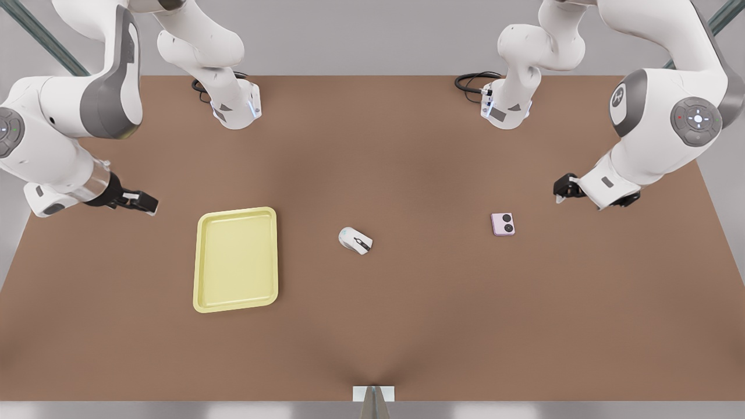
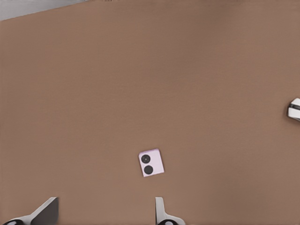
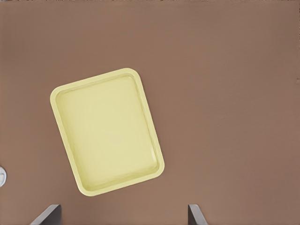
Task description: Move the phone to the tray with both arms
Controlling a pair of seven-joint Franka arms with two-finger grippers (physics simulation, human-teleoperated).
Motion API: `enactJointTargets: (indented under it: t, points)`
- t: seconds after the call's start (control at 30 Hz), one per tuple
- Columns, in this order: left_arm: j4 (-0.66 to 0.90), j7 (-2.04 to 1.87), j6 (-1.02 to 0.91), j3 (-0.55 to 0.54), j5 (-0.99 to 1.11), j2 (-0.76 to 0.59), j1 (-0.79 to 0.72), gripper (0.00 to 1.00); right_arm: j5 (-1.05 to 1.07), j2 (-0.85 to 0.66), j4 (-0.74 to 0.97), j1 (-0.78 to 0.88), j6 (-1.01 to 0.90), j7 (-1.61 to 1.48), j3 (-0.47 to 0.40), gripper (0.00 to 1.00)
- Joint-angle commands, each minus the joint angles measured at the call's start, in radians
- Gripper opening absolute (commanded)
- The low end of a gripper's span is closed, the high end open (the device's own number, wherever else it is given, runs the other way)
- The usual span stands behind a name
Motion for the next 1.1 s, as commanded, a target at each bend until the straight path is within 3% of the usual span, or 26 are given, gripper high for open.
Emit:
enactJointTargets:
  t: [0.0, 0.07, 0.13, 0.23, 0.33, 0.5, 0.77, 1.07]
  points:
    - [0.000, 0.033, 0.012, 0.001, 0.002, -0.001, -0.002, 1.00, -0.007, -0.003, 0.002, 0.012, 0.027, -0.008, 0.003, 1.00]
    - [-0.021, 0.034, 0.009, 0.001, 0.002, 0.002, -0.003, 1.00, -0.001, 0.000, 0.002, 0.009, 0.027, -0.053, 0.002, 1.00]
    - [-0.188, 0.036, 0.067, -0.005, -0.007, 0.012, -0.006, 1.00, 0.003, 0.000, 0.002, 0.007, 0.028, -0.051, 0.002, 1.00]
    - [-0.412, -0.053, 0.373, -0.015, -0.046, 0.038, -0.017, 1.00, 0.003, 0.000, 0.002, 0.004, 0.028, -0.051, 0.002, 1.00]
    - [-0.519, -0.173, 0.578, -0.022, -0.049, 0.071, -0.019, 1.00, -0.007, 0.000, 0.002, 0.006, 0.039, -0.120, 0.002, 1.00]
    - [-0.685, -0.271, 0.793, -0.022, -0.106, 0.104, -0.020, 1.00, -0.001, 0.002, 0.002, 0.002, 0.039, -0.123, -0.001, 1.00]
    - [-0.717, -0.496, 0.890, -0.019, -0.211, 0.185, -0.019, 1.00, 0.004, 0.002, 0.002, 0.006, 0.038, -0.114, 0.000, 1.00]
    - [-0.777, -0.194, 0.908, -0.019, -0.153, 0.208, -0.019, 1.00, 0.004, 0.002, 0.016, 0.010, 0.033, -0.114, 0.002, 1.00]
